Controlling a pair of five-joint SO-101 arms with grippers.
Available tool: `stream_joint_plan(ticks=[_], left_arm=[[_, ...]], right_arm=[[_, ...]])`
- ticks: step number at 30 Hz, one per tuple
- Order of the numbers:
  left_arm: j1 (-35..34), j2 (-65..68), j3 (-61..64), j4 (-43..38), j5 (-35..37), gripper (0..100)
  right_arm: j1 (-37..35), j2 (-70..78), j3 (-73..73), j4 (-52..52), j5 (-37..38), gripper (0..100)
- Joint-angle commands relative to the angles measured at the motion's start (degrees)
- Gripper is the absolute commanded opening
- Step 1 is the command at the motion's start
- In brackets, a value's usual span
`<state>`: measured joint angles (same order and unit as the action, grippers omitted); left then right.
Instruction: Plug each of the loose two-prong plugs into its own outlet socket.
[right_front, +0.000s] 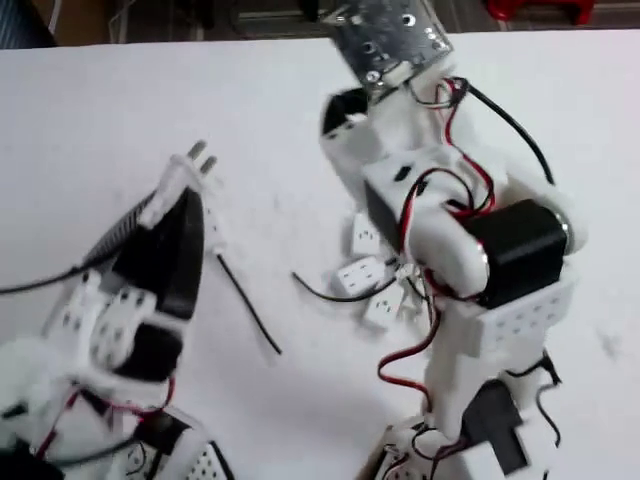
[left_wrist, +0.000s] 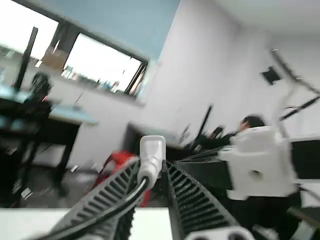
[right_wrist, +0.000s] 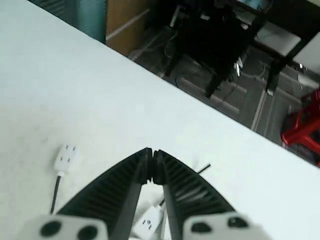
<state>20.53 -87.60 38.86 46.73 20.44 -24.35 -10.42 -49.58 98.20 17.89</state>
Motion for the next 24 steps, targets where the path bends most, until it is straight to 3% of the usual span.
stream_joint_plan(ticks=[1,7,14,24], left_arm=[[-3.91,11.91,-12.66,10.02,-0.62,2],[-4.62,22.73,-32.7,27.87,-9.58,2],[-7.43,32.4,-44.22,41.85,-12.04,2],[-9.89,46.46,-45.54,51.43,-38.51,2]], right_arm=[[4.97,-5.05,9.23,0.13,0.35,2.0],[11.12,-9.8,27.52,-0.13,0.09,1.9],[15.87,-10.59,44.92,-0.92,-0.09,1.9],[18.07,-10.42,72.44,-19.03,-0.18,2.1]])
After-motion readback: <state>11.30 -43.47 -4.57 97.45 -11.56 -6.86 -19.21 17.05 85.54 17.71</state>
